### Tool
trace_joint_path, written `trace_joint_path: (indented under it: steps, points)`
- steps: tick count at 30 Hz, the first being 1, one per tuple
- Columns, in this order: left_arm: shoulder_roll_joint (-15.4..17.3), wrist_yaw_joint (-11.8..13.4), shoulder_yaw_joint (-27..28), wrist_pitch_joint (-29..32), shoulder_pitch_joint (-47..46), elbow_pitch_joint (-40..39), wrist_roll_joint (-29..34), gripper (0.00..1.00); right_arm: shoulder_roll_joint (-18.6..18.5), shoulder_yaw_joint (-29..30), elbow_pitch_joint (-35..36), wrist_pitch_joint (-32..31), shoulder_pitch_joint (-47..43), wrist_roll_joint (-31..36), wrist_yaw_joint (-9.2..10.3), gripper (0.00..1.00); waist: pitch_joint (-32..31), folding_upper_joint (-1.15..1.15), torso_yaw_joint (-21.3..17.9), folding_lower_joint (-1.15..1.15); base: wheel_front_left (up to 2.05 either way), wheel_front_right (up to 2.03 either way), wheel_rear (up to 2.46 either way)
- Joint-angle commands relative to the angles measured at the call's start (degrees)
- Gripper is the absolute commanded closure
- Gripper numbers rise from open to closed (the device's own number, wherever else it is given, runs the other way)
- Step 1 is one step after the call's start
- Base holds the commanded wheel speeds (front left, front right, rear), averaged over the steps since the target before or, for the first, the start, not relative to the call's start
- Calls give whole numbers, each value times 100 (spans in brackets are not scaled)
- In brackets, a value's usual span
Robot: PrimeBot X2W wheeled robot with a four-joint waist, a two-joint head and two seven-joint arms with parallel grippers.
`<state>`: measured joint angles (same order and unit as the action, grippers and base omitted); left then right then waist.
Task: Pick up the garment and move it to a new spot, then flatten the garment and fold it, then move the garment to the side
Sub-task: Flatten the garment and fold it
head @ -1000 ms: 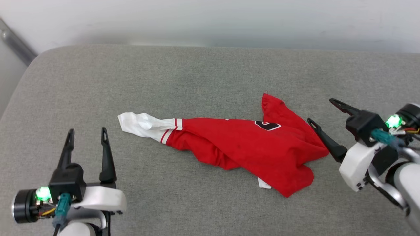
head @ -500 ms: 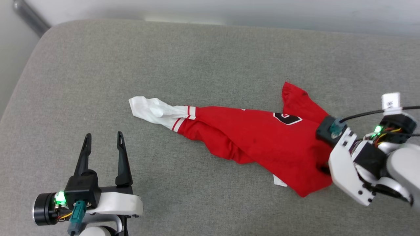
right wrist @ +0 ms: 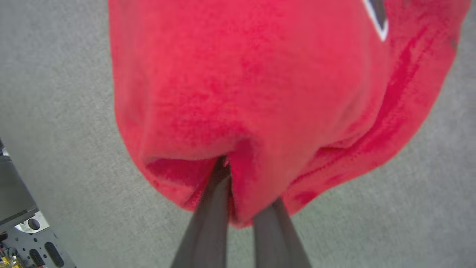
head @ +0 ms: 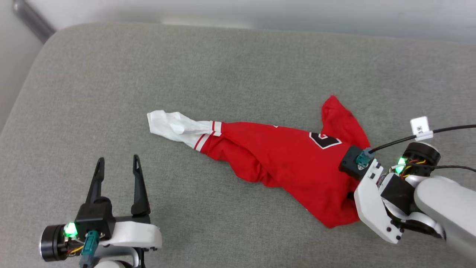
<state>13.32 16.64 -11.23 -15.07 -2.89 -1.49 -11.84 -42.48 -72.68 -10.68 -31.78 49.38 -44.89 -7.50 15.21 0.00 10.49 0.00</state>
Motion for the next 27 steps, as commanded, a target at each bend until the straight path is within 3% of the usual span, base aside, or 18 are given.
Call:
trace_joint_path:
  steps: [1,4,5,7,11,17,18,21,27]
  points:
    - [-60,-47,61,-14,106,22,64,0,-92,5,144,114,134,-139,2,100,-183,0,-113,0,0,0,0]
    - [-117,-121,161,-14,200,15,136,0,-370,191,572,240,307,-342,3,100,-288,0,-169,0,0,0,0]
    - [-200,-204,210,-14,269,-11,217,0,-653,528,1007,223,460,-584,3,100,-306,0,-178,0,0,0,0]
    - [-246,-260,242,-14,255,-37,268,0,-832,830,1230,215,646,-661,4,100,-261,0,-157,0,0,0,0]
    - [-361,-376,306,-14,159,-74,357,0,-874,1367,1303,111,976,-568,3,100,-84,0,-91,0,0,0,0]
    - [-554,-559,380,-14,-101,-83,461,0,-182,1666,387,-149,1565,-245,3,100,336,0,83,0,0,0,0]
    - [-637,-639,432,-14,-235,-89,511,0,338,1564,-423,-146,1876,70,4,100,556,0,152,0,0,0,0]
    - [-736,-725,454,-14,-378,-65,543,0,793,1272,-1345,-205,1994,339,3,100,752,0,252,0,0,0,0]
    - [-863,-851,524,-14,-566,14,605,0,1266,407,-2648,-501,1857,423,3,100,917,0,402,0,0,0,0]
